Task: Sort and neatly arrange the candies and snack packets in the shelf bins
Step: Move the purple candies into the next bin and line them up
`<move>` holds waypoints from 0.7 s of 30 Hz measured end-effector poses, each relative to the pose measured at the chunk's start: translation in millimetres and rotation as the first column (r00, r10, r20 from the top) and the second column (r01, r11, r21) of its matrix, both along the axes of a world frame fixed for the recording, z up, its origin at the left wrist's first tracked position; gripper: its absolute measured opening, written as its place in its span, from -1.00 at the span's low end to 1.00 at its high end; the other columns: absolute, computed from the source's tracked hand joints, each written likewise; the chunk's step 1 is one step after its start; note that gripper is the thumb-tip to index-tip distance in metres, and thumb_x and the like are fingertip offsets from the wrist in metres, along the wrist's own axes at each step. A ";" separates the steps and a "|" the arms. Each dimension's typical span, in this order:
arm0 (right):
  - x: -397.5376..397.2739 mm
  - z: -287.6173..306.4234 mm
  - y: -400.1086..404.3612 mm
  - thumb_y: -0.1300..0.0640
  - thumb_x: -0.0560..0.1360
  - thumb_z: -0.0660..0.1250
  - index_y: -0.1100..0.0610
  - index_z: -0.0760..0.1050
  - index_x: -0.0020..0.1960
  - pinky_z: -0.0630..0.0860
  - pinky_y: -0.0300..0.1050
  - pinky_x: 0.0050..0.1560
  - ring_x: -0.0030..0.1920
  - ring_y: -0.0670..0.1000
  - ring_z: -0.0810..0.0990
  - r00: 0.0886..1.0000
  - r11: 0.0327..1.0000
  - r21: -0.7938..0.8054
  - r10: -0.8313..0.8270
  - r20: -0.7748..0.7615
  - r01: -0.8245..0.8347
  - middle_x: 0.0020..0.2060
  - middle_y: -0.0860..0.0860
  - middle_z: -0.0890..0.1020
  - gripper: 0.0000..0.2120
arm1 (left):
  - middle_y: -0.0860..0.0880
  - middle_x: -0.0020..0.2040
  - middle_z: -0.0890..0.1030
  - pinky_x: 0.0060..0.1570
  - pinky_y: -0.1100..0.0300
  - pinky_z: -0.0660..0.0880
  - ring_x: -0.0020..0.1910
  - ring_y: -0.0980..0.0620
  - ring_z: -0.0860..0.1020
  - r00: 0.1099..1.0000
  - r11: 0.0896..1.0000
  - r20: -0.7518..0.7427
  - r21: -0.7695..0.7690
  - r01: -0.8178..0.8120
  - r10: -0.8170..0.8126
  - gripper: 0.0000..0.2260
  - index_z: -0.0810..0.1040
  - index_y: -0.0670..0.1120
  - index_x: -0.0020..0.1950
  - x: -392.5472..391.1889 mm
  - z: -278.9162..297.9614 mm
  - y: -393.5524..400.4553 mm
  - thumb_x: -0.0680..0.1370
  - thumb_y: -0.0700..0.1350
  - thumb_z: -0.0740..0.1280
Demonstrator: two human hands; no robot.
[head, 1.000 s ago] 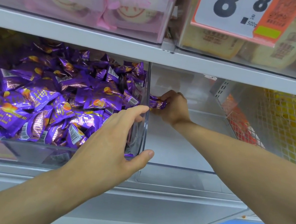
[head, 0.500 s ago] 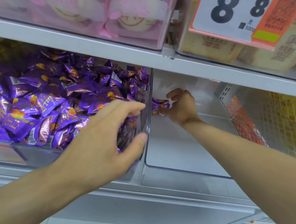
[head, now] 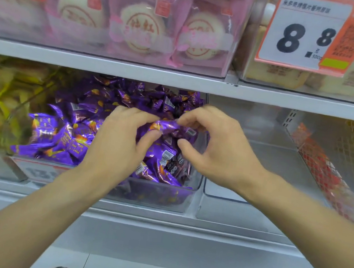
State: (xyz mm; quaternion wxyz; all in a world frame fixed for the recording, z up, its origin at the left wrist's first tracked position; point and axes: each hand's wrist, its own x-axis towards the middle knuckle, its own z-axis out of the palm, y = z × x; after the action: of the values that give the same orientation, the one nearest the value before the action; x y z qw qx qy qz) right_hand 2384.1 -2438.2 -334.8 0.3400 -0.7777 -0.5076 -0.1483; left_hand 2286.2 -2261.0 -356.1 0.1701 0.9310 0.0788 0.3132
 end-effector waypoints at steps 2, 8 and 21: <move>-2.5 2.9 3.6 0.16 0.39 0.50 0.11 0.55 0.21 0.48 -0.23 0.10 -0.02 -0.09 0.53 0.999 0.999 -0.027 0.039 -0.016 -0.039 -0.02 -0.04 0.56 -0.60 | 0.10 0.01 0.64 0.02 0.32 0.29 0.07 0.02 0.50 0.999 0.996 0.037 -0.073 0.041 -0.038 -0.79 0.64 -0.03 0.20 -8.5 8.6 1.7 0.59 -0.04 0.35; -9.4 5.1 8.4 0.16 0.43 0.53 0.16 0.58 -0.02 0.54 -0.04 -0.14 -0.23 -0.05 0.58 0.968 0.990 0.106 0.115 -0.224 -0.093 -0.20 -0.03 0.64 -0.81 | 0.18 0.04 0.65 0.10 0.35 0.44 0.09 0.21 0.56 0.974 0.932 -0.005 -0.290 0.216 -0.228 -0.73 0.56 0.25 0.25 -24.6 12.2 7.0 0.58 0.13 0.22; -9.5 1.5 -22.7 0.15 0.42 0.50 -0.01 0.58 -0.09 0.62 0.02 -0.03 -0.21 -0.02 0.66 0.842 0.973 0.180 -0.025 -0.538 0.144 -0.23 -0.07 0.70 -0.86 | 0.02 0.05 0.54 0.18 0.01 0.40 0.12 -0.04 0.43 0.950 0.994 -0.305 0.068 0.086 -0.061 -0.72 0.68 -0.04 0.12 -6.4 2.0 8.1 0.44 0.00 0.51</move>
State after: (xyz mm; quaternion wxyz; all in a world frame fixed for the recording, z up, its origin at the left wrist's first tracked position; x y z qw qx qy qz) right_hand 2374.6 -2460.8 -333.3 0.5419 -0.7688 -0.3396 0.0046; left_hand 2279.8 -2252.9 -354.1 0.1300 0.9763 0.0565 0.1633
